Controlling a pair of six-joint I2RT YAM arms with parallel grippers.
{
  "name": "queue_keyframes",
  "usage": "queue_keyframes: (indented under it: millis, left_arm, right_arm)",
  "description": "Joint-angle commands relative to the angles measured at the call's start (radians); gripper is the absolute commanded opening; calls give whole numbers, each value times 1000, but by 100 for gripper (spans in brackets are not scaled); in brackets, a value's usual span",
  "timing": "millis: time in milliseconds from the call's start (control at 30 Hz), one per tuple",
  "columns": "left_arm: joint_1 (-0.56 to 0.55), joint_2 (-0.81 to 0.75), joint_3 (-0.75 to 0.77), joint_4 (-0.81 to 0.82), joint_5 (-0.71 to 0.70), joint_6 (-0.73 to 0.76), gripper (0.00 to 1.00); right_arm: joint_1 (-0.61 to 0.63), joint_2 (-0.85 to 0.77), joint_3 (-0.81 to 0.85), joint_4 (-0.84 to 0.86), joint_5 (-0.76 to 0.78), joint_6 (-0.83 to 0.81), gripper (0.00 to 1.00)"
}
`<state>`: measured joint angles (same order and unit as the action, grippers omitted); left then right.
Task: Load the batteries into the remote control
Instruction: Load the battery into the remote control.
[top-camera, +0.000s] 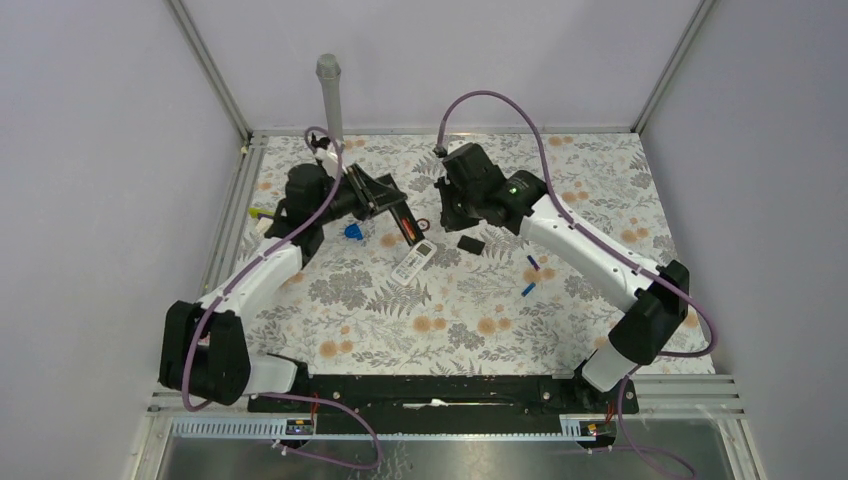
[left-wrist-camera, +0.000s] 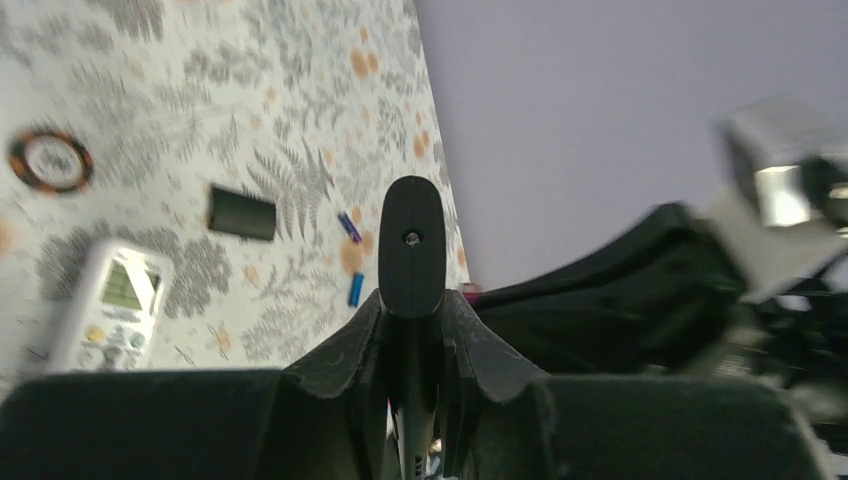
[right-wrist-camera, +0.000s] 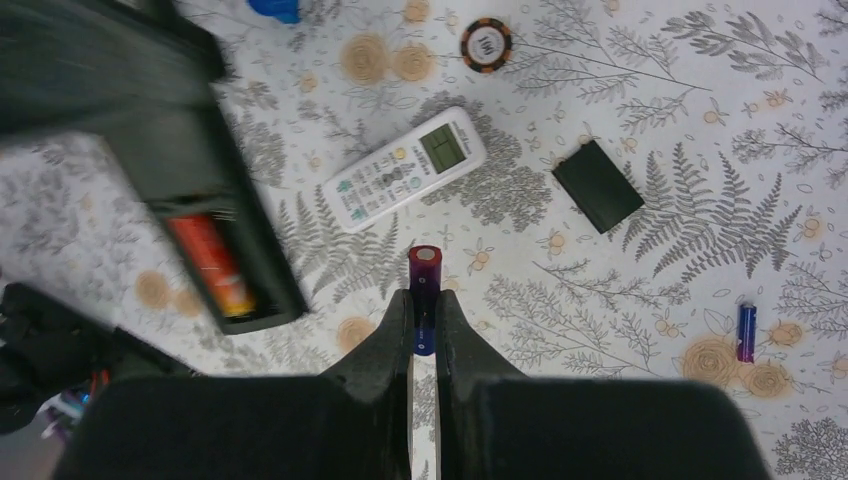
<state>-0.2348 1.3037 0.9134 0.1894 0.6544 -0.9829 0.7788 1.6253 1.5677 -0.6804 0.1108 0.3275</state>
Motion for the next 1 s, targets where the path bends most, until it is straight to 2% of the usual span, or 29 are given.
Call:
queue_keyframes:
  millis: [0, 133, 300, 967]
  left_arm:
    - [-41, 49, -92, 261, 25, -142, 0]
    - [-52, 86, -132, 359, 45, -185, 0]
    - [-63, 102, -144, 374, 41, -201, 0]
    - [-97, 159, -106, 361, 63, -227, 0]
  right_arm:
    - [0, -12, 125, -199, -105, -40, 4]
    - [0, -6, 162, -253, -221, -41, 5]
    - [1, 22, 178, -280, -290, -43, 6]
    - [3, 114, 212, -237, -287, -69, 6]
